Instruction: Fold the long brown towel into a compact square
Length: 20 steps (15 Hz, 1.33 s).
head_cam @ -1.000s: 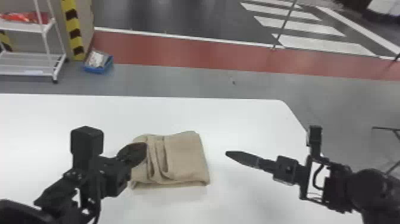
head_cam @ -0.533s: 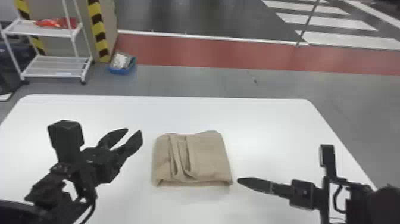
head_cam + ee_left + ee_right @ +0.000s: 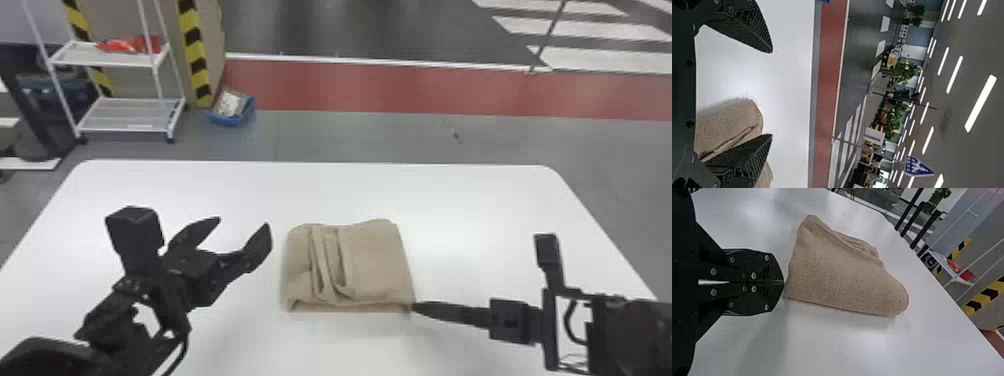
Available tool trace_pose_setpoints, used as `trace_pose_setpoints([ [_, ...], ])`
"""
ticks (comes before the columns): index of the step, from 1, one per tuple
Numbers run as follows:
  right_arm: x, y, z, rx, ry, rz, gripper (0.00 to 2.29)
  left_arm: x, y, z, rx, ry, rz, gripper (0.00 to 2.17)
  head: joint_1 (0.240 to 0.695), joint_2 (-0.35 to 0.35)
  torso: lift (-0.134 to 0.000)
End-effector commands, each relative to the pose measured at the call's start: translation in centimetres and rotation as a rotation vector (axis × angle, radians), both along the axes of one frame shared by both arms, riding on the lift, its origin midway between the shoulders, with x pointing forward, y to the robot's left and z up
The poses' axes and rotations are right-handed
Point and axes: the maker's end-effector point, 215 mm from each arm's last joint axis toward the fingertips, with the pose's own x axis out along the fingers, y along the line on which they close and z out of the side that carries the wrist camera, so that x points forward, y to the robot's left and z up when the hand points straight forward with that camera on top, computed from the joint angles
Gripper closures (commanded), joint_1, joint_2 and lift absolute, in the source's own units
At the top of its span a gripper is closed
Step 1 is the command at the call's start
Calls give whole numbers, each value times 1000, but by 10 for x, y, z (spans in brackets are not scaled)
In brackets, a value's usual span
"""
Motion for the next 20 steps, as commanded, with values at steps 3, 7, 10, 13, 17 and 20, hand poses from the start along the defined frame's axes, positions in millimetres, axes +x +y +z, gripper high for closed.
trace_pose_setpoints([
  [3, 45, 16, 9, -31, -68, 4, 1963, -7, 1, -5, 2, 10, -6, 120, 695, -90, -124],
  [7, 104, 14, 13, -110, -185, -27, 1963, -7, 8, -10, 8, 11, 0, 120, 695, -68, -124],
  [10, 90, -13, 16, -17, -184, -76, 1959, 1, 16, -17, 8, -3, 19, 120, 695, -61, -124],
  [13, 78, -77, 47, 50, -281, -125, 1818, 22, 14, -18, 6, -47, 26, 120, 695, -81, -124],
  [17, 48, -150, 81, 0, -433, -167, 1666, 49, -2, -42, 8, -33, -48, 961, 695, -183, -124],
  [20, 27, -167, 83, 15, -440, -196, 1666, 64, -7, -62, 25, 0, -108, 1970, 695, -240, -124],
])
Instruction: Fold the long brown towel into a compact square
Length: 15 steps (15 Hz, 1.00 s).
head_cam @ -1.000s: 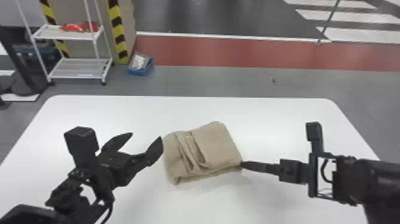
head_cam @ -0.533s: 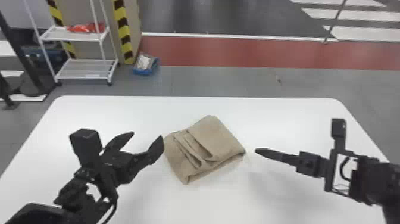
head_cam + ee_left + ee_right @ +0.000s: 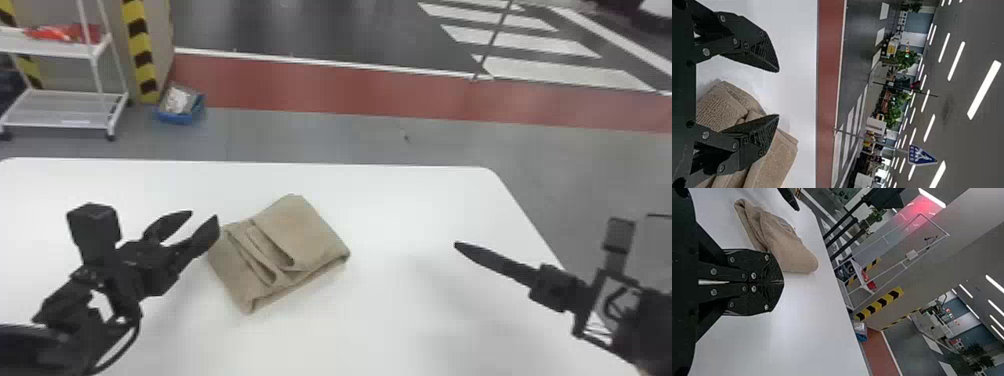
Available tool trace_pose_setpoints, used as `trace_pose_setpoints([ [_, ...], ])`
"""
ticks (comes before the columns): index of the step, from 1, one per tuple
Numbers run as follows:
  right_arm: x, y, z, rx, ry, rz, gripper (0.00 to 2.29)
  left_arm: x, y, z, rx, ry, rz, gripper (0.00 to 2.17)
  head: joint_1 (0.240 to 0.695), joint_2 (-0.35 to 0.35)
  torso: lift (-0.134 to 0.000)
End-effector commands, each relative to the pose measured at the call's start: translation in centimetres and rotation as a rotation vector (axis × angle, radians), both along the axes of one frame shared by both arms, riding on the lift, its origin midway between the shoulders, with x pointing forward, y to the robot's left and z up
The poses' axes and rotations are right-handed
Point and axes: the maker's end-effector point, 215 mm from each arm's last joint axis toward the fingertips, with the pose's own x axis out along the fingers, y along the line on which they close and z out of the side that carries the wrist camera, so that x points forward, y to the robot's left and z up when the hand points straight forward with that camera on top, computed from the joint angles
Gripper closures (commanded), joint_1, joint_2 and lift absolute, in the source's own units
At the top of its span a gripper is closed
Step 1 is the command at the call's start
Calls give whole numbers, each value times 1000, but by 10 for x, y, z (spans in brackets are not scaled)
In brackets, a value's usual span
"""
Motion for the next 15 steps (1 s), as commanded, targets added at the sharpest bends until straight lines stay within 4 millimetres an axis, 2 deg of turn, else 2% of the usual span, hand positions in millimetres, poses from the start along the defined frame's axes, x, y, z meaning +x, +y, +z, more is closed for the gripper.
trace_pose_setpoints([
  [1, -14, -9, 2, 23, -7, -11, 1666, 11, 1, -16, 23, 24, -58, 1970, 695, -250, -124],
  [3, -23, -9, 2, 32, -9, -16, 1666, 18, 11, -29, 33, 37, -83, 1970, 695, -274, -124],
  [5, -27, -10, 1, 41, 3, -20, 1666, 23, 24, -19, 32, -14, -95, 1970, 695, -272, -124],
  [9, -30, 0, 7, 64, 29, -8, 1666, 21, 31, -17, 20, -40, -152, 1970, 695, -250, -124],
  [15, -31, 8, 11, 98, 27, -3, 1666, 1, -1, -32, 28, -15, -255, 1970, 695, -245, -124],
])
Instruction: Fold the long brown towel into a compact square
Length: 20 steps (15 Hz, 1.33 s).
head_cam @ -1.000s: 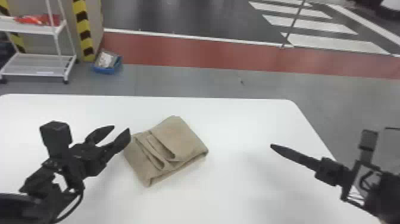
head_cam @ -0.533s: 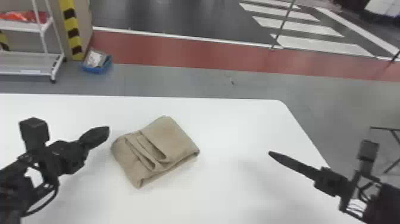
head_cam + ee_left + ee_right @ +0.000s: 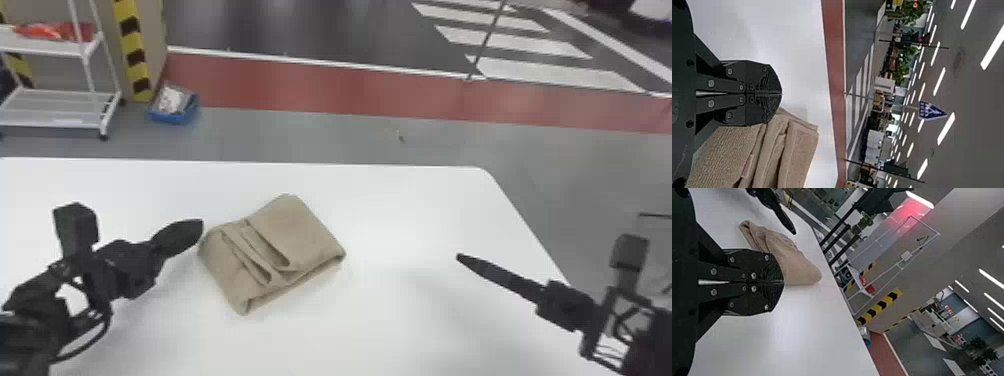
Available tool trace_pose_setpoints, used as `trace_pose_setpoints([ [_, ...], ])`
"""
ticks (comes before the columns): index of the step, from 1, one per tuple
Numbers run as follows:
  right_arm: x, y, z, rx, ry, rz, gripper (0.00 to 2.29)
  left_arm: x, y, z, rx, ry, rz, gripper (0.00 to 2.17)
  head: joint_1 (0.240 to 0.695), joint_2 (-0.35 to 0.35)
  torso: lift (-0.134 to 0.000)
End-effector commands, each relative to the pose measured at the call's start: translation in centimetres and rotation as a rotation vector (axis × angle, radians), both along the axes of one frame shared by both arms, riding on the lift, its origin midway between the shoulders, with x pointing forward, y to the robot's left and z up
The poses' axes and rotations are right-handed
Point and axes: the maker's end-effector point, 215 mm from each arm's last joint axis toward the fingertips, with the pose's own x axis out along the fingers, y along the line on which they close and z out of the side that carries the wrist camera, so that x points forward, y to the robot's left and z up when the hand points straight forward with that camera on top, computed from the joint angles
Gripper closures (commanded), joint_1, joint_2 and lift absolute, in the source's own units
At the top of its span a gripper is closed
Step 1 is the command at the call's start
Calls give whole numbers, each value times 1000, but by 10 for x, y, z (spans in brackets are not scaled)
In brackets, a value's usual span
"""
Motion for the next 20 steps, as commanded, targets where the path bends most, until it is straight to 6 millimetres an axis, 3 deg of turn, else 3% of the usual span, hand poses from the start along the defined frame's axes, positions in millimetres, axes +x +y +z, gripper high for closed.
trace_pose_setpoints([
  [1, 0, -1, 3, 9, -7, -3, 1666, -7, -11, -6, 9, 11, -26, 1970, 695, -248, -124],
  [8, -2, -9, 8, 18, -34, -17, 1666, -29, -27, -19, 37, 101, -77, 1970, 695, -287, -124],
  [15, 3, -8, 7, 25, -49, -15, 1666, -82, -43, -5, 58, 194, -120, 1970, 695, -326, -124],
  [18, 7, -5, 9, 26, -53, -5, 1666, -105, -40, -11, 81, 273, -128, 1970, 695, -334, -124],
  [20, 8, -1, 9, 29, -51, 3, 1666, -98, -29, -2, 83, 219, -70, 1970, 695, -335, -124],
])
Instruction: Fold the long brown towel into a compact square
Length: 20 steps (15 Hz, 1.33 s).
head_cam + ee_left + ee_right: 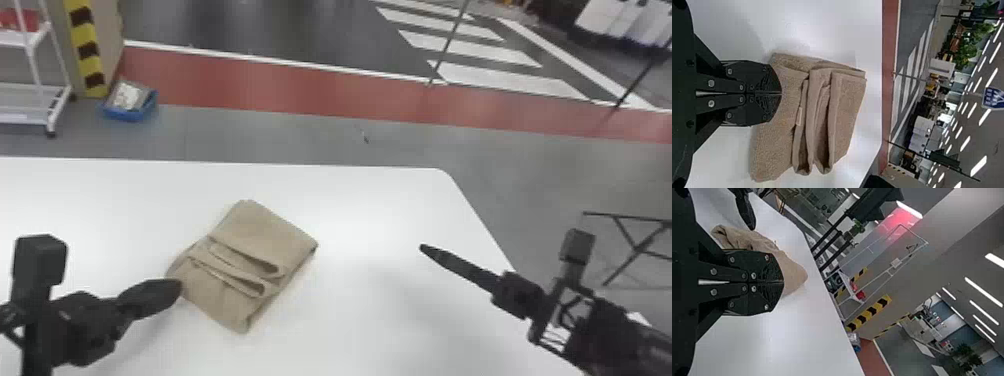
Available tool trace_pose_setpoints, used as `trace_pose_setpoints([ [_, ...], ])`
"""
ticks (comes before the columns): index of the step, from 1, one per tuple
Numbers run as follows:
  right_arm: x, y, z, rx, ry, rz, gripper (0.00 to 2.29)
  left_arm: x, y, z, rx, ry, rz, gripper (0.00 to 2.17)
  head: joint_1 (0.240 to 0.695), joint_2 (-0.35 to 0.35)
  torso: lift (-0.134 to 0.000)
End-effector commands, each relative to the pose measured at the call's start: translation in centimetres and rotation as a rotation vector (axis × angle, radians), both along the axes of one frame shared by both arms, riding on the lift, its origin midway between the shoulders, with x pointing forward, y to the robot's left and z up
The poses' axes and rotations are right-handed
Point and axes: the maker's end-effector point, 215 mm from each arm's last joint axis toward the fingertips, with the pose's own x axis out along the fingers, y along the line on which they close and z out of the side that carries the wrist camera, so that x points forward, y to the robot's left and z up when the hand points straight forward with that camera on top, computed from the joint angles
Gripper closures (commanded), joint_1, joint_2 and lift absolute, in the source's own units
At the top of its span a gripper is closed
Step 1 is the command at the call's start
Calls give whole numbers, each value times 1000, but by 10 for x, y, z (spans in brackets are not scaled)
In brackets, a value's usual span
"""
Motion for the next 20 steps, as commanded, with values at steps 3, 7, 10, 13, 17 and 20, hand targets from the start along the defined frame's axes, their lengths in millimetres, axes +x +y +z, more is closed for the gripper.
trace_pose_setpoints([
  [3, 0, 9, -1, 8, 0, 17, 1666, 40, 28, 43, -10, -231, 139, 1970, 695, -302, -124],
  [7, -5, 1, 3, 19, -9, 7, 1666, 53, 31, 7, 83, -184, 134, 1970, 695, -265, -124],
  [10, -4, -1, 5, 19, -15, 5, 1666, 44, 27, -14, 111, -116, 119, 1970, 695, -272, -124],
  [13, -1, -4, 4, 16, -25, -1, 1666, 31, 25, -30, 133, -36, 104, 1970, 695, -284, -124],
  [17, 0, -8, 3, 17, -23, -2, 1666, 18, 9, -25, 114, -10, 66, 1970, 695, -303, -124],
  [20, 3, -11, 1, 29, -18, -7, 1666, 8, -5, -14, 78, -14, 38, 1970, 695, -319, -124],
])
